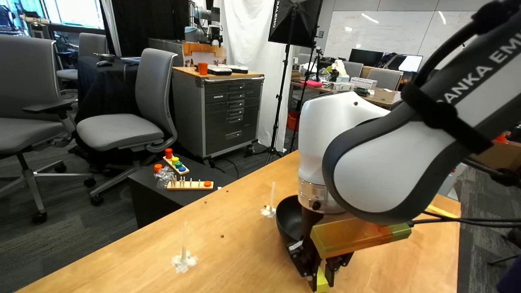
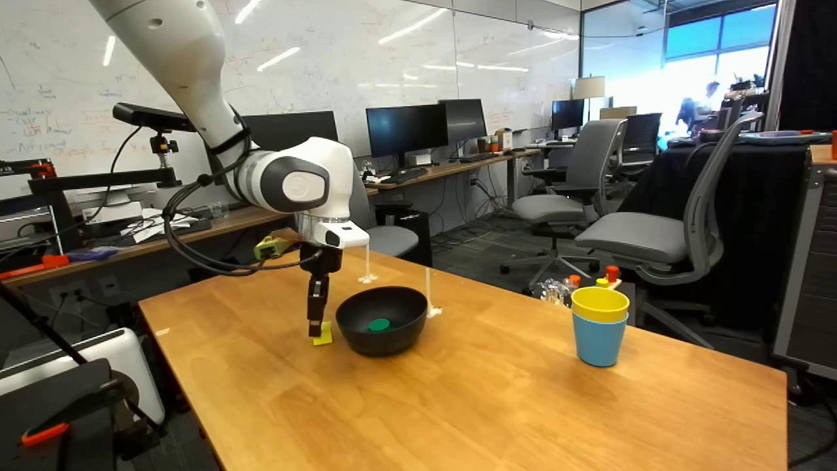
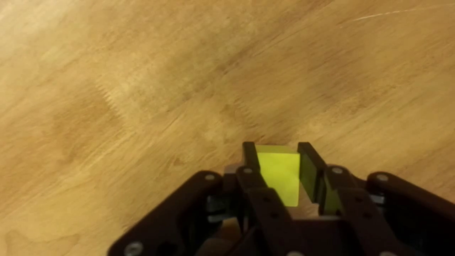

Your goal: Put the green and yellow blocks one at a time in the bowl

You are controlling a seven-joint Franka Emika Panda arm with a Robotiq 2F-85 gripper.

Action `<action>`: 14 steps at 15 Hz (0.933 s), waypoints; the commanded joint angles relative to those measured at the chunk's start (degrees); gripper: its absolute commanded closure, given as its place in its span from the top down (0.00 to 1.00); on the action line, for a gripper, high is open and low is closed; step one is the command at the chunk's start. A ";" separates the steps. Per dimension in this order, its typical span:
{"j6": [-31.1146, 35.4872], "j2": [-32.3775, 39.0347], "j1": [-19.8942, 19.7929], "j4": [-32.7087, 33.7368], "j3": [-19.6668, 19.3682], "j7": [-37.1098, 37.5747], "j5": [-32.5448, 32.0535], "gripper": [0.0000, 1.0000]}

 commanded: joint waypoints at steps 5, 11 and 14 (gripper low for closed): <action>-1.02 -3.40 -0.59 0.23 2.03 -4.73 1.28 0.08; -2.84 -10.97 -2.17 -0.11 4.58 -8.97 4.51 0.08; -2.59 -14.41 -1.74 0.10 2.91 -9.14 2.49 0.08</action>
